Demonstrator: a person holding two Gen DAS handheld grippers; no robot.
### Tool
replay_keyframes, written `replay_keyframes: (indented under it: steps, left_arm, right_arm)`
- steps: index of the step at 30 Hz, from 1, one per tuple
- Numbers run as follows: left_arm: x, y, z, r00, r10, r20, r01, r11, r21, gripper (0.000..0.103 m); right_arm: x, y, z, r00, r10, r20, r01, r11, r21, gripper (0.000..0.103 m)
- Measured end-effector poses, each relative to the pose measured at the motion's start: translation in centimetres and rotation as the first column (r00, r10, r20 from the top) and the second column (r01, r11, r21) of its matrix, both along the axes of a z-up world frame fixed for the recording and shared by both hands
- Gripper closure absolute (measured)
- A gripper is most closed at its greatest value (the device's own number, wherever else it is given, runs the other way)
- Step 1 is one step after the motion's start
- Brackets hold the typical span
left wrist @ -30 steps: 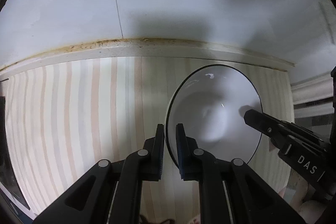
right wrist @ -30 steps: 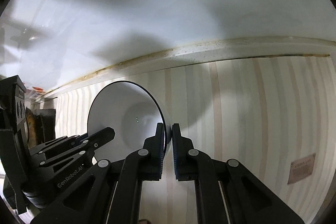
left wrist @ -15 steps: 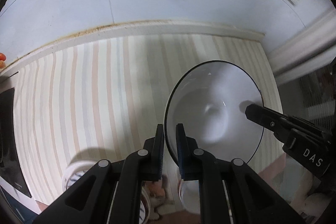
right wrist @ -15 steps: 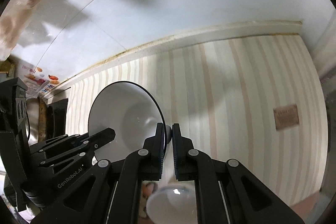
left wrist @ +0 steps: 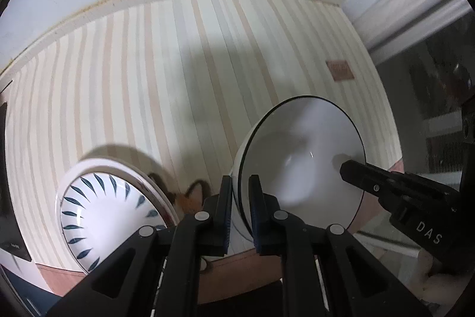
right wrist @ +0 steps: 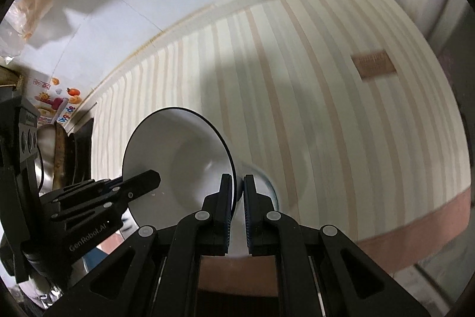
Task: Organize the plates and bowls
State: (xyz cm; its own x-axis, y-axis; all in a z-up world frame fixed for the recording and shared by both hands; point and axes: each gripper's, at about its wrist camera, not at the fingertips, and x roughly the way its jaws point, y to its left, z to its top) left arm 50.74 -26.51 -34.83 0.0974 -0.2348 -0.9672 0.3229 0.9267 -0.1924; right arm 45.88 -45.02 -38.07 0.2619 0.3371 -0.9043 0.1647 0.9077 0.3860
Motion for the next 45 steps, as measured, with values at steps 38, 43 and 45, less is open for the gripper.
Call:
replay_keyframes:
  steps: [38,43,45]
  left_arm:
    - [-0.9,-1.3,-3.4,0.997,-0.075,-0.031,0.079,0.989,0.129,0.093]
    - [-1.8,-0.7,-1.0,0.997,-0.076,-0.001,0.076,0.990,0.122,0.093]
    - [-2.2,-0.2,0.4,0.997,-0.077,0.020,0.074,0.991,0.110,0.090]
  right_arm:
    - [0.4,-0.4,-4.5,0.990,0.011,-0.141,-0.011,1.000,-0.004,0.091]
    - [-0.8,0.3,-2.4,0.994,0.023,-0.107,-0.027,0.999,-0.033,0.087]
    - [-1.6,0.7,-1.3,0.996,0.026,-0.088,-0.029,0.999,-0.028,0.086]
